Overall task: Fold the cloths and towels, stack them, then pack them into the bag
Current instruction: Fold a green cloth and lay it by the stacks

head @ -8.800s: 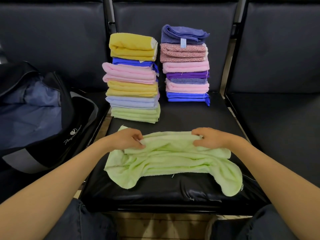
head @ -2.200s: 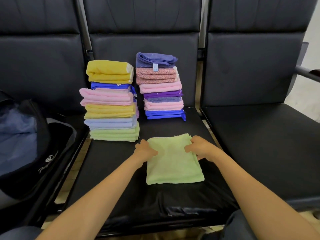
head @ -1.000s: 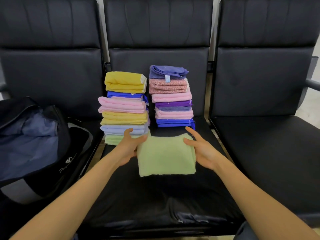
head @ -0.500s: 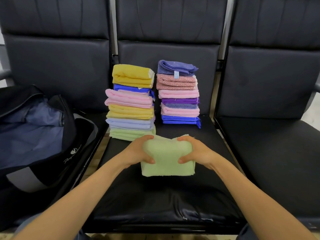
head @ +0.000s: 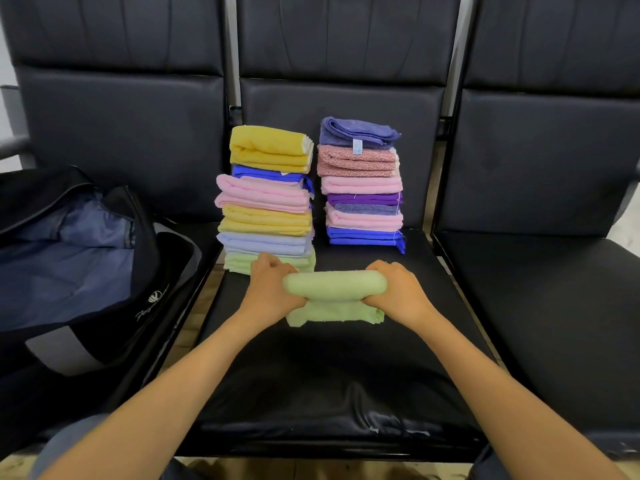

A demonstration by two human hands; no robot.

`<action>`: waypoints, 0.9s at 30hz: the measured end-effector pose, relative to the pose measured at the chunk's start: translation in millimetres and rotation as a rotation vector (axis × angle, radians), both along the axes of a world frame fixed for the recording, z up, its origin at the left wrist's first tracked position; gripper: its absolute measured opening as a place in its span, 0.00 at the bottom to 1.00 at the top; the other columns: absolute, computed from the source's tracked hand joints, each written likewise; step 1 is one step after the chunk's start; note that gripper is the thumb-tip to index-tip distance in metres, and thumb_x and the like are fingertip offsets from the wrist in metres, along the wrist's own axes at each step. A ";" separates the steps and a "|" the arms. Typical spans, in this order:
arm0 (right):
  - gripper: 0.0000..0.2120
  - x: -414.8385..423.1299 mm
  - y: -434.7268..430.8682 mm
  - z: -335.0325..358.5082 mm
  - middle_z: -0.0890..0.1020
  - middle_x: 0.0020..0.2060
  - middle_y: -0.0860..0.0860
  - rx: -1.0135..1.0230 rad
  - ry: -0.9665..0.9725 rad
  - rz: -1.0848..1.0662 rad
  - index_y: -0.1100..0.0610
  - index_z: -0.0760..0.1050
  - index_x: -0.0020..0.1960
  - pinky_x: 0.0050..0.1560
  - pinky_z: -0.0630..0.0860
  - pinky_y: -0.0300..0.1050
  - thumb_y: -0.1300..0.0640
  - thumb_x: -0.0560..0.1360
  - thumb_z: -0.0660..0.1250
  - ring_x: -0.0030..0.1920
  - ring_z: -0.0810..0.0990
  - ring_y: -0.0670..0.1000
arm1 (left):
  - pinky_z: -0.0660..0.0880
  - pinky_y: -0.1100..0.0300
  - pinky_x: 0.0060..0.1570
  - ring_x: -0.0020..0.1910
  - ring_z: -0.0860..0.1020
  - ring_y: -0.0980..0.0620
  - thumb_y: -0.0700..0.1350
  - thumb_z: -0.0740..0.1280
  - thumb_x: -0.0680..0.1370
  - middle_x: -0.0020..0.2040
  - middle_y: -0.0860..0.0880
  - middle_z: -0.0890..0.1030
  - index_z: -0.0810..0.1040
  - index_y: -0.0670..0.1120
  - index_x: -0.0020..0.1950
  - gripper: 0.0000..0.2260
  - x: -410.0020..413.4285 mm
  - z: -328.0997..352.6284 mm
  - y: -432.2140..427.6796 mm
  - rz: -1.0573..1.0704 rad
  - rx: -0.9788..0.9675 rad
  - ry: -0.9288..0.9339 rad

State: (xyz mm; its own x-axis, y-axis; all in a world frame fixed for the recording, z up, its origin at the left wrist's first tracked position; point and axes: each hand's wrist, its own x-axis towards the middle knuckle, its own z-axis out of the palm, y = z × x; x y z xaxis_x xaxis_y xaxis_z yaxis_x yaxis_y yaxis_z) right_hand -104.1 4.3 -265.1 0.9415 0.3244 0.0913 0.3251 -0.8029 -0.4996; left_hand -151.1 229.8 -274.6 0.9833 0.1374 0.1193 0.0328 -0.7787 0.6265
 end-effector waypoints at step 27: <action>0.19 50.5 38.4 45.9 0.79 0.61 0.56 0.996 0.532 -0.136 0.61 0.70 0.67 0.61 0.76 0.50 0.55 0.78 0.65 0.58 0.79 0.54 | 0.76 0.51 0.59 0.59 0.79 0.48 0.41 0.73 0.74 0.62 0.46 0.79 0.68 0.42 0.69 0.26 43.5 69.8 29.1 0.019 -1.041 0.136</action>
State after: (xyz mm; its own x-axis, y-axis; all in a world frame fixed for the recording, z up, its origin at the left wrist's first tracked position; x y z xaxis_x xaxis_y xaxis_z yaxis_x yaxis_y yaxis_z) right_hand -53.6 42.7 -219.2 0.9598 0.2230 -0.1704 -0.1784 0.0162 -0.9838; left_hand -107.6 258.9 -204.8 0.9762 0.1240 -0.1779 0.1597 0.1437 0.9767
